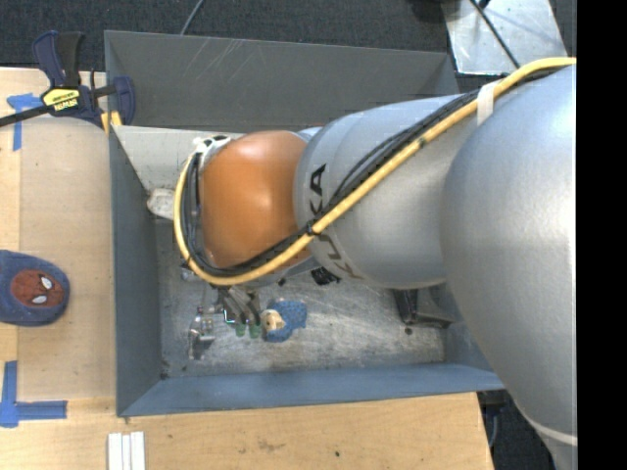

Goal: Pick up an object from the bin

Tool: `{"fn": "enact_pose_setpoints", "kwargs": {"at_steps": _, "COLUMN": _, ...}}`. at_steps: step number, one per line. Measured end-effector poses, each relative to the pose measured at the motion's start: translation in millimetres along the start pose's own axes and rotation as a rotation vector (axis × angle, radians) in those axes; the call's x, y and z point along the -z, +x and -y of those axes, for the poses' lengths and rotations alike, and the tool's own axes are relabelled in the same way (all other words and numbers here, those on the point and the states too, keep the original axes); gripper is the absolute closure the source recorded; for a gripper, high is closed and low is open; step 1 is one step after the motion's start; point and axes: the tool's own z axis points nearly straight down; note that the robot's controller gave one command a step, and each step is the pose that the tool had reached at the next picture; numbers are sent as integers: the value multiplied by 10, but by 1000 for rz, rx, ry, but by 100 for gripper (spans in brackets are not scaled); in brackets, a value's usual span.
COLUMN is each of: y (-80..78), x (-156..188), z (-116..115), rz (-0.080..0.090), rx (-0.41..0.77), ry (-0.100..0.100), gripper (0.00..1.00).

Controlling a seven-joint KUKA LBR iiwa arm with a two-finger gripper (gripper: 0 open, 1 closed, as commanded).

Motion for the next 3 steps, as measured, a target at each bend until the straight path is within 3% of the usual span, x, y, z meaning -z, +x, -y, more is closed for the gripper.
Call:
{"fn": "enact_pose_setpoints", "kwargs": {"at_steps": 1, "y": -391, "x": 843, "z": 508, "rz": 19, "rx": -76, "ry": -3, "gripper": 0}}
{"fn": "enact_pose_setpoints", "kwargs": {"at_steps": 2, "y": -157, "x": -172, "z": 1500, "rz": 0, "rx": 40, "ry": 3, "gripper": 0}}
{"fn": "enact_pose_setpoints", "kwargs": {"at_steps": 3, "y": -150, "x": -834, "z": 1381, "rz": 15, "rx": -36, "ry": -3, "gripper": 0}}
